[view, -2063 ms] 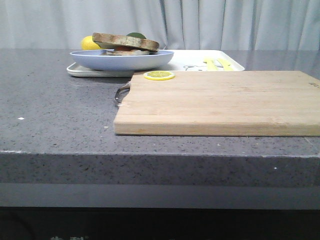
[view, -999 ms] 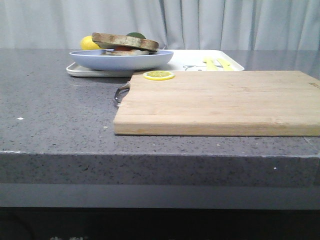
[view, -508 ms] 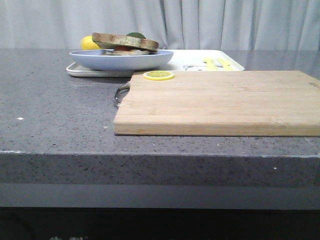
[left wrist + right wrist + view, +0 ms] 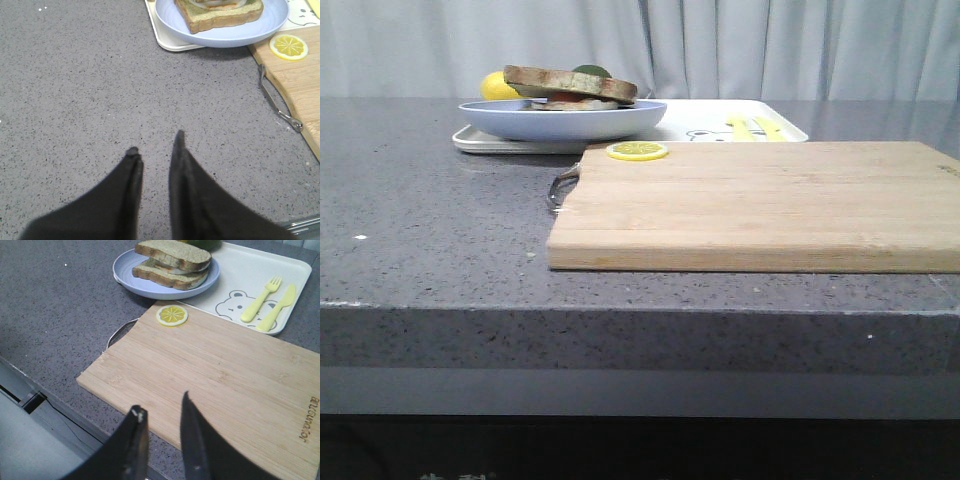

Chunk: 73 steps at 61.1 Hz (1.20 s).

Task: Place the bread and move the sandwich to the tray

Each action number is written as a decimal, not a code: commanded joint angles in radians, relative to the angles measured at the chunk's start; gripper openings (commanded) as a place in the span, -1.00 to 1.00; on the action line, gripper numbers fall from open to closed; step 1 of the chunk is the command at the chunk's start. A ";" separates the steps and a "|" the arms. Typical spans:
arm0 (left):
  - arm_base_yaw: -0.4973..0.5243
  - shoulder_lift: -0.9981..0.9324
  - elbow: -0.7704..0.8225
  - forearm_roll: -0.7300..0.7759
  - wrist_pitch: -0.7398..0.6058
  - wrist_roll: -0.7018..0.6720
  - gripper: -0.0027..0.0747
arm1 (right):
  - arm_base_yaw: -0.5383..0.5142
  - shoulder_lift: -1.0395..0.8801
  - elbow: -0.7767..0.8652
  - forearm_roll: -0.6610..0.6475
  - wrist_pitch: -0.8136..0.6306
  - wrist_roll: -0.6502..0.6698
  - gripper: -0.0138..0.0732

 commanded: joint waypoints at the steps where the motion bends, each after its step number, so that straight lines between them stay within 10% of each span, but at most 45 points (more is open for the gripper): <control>1: -0.009 0.002 -0.026 -0.010 -0.072 -0.010 -0.96 | -0.006 0.000 -0.025 0.005 -0.056 0.002 -0.66; 36: -0.029 -0.040 0.009 -0.012 -0.097 -0.010 -0.98 | -0.006 0.000 -0.025 0.006 -0.052 0.002 -0.84; 73: 0.195 -0.675 0.617 -0.023 -0.483 -0.010 -0.98 | -0.006 0.000 -0.025 0.006 -0.052 0.002 -0.84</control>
